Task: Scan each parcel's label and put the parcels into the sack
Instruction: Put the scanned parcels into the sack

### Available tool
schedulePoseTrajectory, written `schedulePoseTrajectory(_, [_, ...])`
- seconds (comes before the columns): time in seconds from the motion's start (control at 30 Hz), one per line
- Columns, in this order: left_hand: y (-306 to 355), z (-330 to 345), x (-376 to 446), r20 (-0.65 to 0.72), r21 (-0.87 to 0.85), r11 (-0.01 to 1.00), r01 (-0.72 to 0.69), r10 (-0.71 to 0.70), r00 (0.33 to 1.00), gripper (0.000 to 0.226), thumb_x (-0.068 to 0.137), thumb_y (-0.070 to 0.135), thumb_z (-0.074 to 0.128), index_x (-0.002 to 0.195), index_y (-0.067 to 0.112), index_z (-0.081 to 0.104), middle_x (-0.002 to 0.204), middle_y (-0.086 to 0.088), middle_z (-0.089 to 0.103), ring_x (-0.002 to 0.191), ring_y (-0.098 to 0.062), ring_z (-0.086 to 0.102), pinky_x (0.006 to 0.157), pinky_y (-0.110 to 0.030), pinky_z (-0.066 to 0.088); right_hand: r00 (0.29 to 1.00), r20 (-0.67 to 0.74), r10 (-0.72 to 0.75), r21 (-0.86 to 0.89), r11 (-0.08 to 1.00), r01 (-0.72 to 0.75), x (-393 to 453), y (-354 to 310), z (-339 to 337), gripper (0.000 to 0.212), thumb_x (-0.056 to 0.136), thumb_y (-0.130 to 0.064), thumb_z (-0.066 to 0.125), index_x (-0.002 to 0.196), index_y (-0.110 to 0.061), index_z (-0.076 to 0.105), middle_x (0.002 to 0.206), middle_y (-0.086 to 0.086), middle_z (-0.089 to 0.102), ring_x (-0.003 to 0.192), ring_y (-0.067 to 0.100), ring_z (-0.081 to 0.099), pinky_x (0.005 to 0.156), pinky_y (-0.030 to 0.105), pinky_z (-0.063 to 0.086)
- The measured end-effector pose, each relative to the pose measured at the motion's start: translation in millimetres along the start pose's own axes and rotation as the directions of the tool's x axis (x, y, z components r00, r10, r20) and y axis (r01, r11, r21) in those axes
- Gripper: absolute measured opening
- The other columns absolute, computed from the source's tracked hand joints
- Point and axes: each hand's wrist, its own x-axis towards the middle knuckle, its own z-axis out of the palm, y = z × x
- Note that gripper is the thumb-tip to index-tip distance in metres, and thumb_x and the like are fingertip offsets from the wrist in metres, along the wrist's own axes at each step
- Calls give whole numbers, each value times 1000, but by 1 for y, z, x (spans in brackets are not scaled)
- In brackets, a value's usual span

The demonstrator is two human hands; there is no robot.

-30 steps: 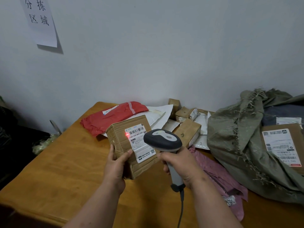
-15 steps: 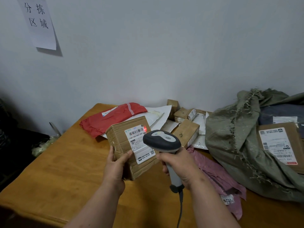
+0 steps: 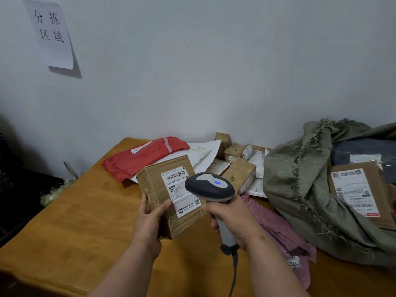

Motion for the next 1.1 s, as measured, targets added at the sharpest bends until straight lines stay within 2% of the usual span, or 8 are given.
schedulePoseTrajectory(0.27, [0, 12, -11, 6, -13, 1000, -12, 12, 1000, 109, 53, 26, 84, 148, 51, 35, 111, 13, 68, 90, -9, 64, 62, -34, 48, 1000, 4, 25, 23, 999, -25, -1, 3, -13, 8, 84, -15, 75, 89, -12, 70, 63, 1, 62, 55, 13, 58, 55, 29, 51])
schedulePoseTrajectory(0.43, [-6, 22, -18, 32, -8, 999, -36, 37, 999, 99, 64, 22, 81, 147, 51, 36, 112, 7, 68, 96, -16, 63, 65, -37, 46, 998, -43, 46, -9, 999, -47, -3, 7, -24, 11, 84, -22, 75, 93, -19, 70, 58, -6, 65, 54, 6, 61, 53, 21, 50])
schedulePoseTrajectory(0.57, [-5, 40, -20, 79, -22, 998, -56, 58, 995, 82, 75, 20, 76, 143, 51, 42, 124, 1, 67, 117, -28, 57, 94, -57, 46, 963, -244, 113, 78, 992, -97, -5, 13, -41, 16, 81, -22, 77, 93, -25, 66, 60, -10, 66, 58, 5, 62, 48, 17, 48])
schedulePoseTrajectory(0.67, [-1, 62, -25, 134, -20, 998, -59, 61, 989, 62, 83, 25, 72, 136, 49, 51, 121, 3, 67, 120, -28, 56, 95, -57, 46, 910, -394, 131, 147, 986, -78, -9, 16, -60, 23, 77, -25, 80, 97, -25, 68, 76, -7, 71, 78, 16, 68, 62, 25, 54])
schedulePoseTrajectory(0.77, [5, 85, -30, 202, 2, 998, -61, 59, 978, 46, 85, 34, 70, 128, 45, 59, 120, 4, 69, 118, -27, 58, 94, -54, 48, 893, -431, 128, 228, 973, -29, -15, 15, -72, 15, 78, -24, 83, 87, -28, 72, 75, -11, 75, 84, 14, 70, 78, 35, 59])
schedulePoseTrajectory(0.93, [19, 130, -32, 299, 67, 996, -61, 38, 954, 94, 58, 53, 80, 142, 31, 43, 124, -6, 66, 114, -33, 63, 94, -55, 52, 896, -440, 66, 307, 948, 80, -27, 4, -79, 41, 80, -26, 85, 118, -27, 69, 109, -5, 75, 98, 10, 71, 81, 34, 62])
schedulePoseTrajectory(1.03, [22, 169, -40, 391, 117, 991, -59, 9, 920, 110, 44, 60, 83, 141, 36, 36, 121, -5, 65, 106, -30, 67, 80, -48, 59, 811, -584, 28, 303, 935, 186, -35, -2, -96, 57, 79, -20, 86, 131, -21, 62, 119, -3, 73, 109, 11, 69, 99, 41, 57])
schedulePoseTrajectory(1.1, [22, 199, -49, 479, 150, 984, -96, 12, 878, 111, 44, 60, 84, 141, 38, 36, 124, -1, 63, 102, -23, 68, 66, -36, 61, 743, -668, 49, 350, 901, 255, -40, -7, -113, 65, 78, -15, 85, 137, -17, 56, 123, 0, 71, 113, 15, 67, 101, 46, 54])
